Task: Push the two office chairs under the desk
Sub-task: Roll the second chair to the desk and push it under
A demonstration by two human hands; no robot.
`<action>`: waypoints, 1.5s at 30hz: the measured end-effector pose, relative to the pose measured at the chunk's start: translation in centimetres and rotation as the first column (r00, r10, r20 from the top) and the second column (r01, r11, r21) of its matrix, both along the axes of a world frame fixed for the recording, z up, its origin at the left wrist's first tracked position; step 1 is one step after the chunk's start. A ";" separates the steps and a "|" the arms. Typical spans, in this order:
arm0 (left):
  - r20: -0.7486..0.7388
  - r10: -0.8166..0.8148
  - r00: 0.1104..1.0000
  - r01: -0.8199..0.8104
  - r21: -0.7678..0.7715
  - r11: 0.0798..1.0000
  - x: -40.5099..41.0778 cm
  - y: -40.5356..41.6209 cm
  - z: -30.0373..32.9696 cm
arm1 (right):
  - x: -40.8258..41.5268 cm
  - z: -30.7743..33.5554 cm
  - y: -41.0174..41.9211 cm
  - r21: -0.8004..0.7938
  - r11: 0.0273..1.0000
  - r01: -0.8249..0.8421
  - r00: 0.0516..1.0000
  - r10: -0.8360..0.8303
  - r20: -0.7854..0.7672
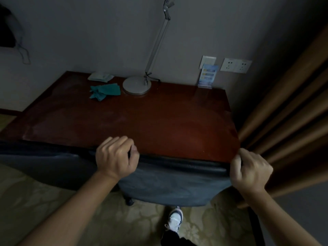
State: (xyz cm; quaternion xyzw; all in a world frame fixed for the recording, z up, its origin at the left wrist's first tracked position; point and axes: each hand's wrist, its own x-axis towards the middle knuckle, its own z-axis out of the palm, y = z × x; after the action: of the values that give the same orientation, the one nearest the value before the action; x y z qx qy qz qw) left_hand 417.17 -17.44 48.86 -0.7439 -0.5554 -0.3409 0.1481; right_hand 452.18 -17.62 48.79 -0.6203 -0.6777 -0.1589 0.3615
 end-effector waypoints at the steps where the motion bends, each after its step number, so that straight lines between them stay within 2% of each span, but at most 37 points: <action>1: -0.001 0.008 1.000 -0.008 -0.018 1.000 0.1 -0.4 0.0 | 0.0 0.0 -0.4 -0.012 1.000 -0.008 1.000 0.007 -0.013; 9: 0.000 0.092 0.996 -0.091 -0.143 0.986 0.4 -1.1 0.7 | -0.5 0.3 -0.7 -0.047 0.998 0.034 0.999 -0.035 -0.025; 16: -0.034 0.113 0.993 -0.117 -0.165 0.979 0.6 -1.0 1.0 | -0.5 0.3 -0.5 -0.076 0.995 0.060 0.997 -0.063 -0.041; 24: -0.069 0.112 0.991 -0.122 -0.180 0.976 0.5 -1.2 1.0 | -0.4 -0.1 -0.4 -0.020 1.000 0.005 0.998 -0.006 -0.060; 28: -0.100 0.105 0.989 -0.128 -0.261 0.957 1.1 -1.7 1.7 | -0.2 0.1 -0.5 -0.023 1.000 -0.002 0.999 0.000 -0.053; 32: -0.128 0.250 0.960 -0.280 -0.339 0.898 2.3 -3.4 1.8 | 0.1 -0.4 -0.4 -0.008 1.000 -0.005 1.000 0.005 -0.014; 37: -0.097 0.359 0.928 -0.364 -0.435 0.824 4.4 -5.8 2.9 | 0.2 0.4 -2.3 -0.104 0.994 -0.024 0.998 0.018 -0.060; 41: -0.158 0.367 0.917 -0.395 -0.495 0.774 5.3 -8.0 3.0 | -0.2 1.2 -3.9 -0.213 0.976 -0.042 0.998 0.031 -0.053; 45: -0.178 0.284 0.942 -0.333 -0.598 0.729 4.9 -8.5 4.8 | -0.5 2.0 -5.8 -0.293 0.954 -0.062 0.997 0.047 -0.059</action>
State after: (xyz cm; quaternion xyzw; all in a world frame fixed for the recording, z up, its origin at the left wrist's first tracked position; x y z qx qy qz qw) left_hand 422.11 -25.98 53.69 -0.6604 -0.7458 -0.0821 -0.0293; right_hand 451.64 -23.41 50.82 -0.6522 -0.7012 -0.0303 0.2865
